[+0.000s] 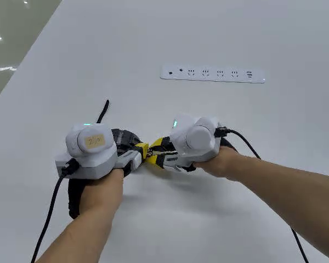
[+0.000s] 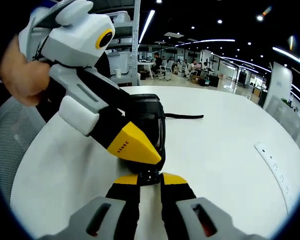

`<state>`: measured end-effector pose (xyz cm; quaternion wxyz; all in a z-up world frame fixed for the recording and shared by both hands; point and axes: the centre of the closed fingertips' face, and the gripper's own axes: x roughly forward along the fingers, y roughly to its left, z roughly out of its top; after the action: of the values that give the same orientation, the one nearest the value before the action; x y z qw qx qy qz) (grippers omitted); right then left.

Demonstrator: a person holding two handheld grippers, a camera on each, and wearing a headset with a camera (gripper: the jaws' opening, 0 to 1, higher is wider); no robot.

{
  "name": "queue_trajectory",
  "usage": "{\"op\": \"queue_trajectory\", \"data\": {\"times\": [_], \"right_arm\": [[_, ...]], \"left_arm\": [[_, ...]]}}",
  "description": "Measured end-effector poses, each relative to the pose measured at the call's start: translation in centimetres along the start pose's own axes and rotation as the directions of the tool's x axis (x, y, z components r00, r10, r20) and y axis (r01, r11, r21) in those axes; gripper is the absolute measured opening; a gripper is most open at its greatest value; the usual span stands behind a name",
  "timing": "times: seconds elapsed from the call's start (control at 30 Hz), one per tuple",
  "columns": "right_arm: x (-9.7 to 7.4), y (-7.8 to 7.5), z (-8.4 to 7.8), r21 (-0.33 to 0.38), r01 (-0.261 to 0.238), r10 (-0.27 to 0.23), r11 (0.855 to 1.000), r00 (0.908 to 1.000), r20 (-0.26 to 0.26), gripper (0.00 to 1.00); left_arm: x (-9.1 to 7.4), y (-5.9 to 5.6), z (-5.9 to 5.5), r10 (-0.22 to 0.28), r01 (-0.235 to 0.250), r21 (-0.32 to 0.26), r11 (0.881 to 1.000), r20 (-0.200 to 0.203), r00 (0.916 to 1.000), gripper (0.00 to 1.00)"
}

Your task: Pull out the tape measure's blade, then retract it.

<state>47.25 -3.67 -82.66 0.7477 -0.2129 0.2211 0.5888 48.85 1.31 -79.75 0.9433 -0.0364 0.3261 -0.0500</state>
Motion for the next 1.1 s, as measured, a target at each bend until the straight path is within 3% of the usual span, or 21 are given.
{"op": "queue_trajectory", "data": {"times": [0.63, 1.1], "right_arm": [[-0.7, -0.5, 0.4, -0.006, 0.033, -0.033, 0.999, 0.9993, -0.016, 0.18], [-2.7, -1.0, -0.3, 0.019, 0.063, -0.062, 0.998, 0.9976, -0.031, 0.27]], "left_arm": [[0.1, 0.1, -0.1, 0.022, -0.022, 0.005, 1.000, -0.021, 0.9995, 0.63], [-0.1, 0.0, 0.2, -0.031, 0.033, 0.041, 0.999, -0.027, 0.9992, 0.66]]}}
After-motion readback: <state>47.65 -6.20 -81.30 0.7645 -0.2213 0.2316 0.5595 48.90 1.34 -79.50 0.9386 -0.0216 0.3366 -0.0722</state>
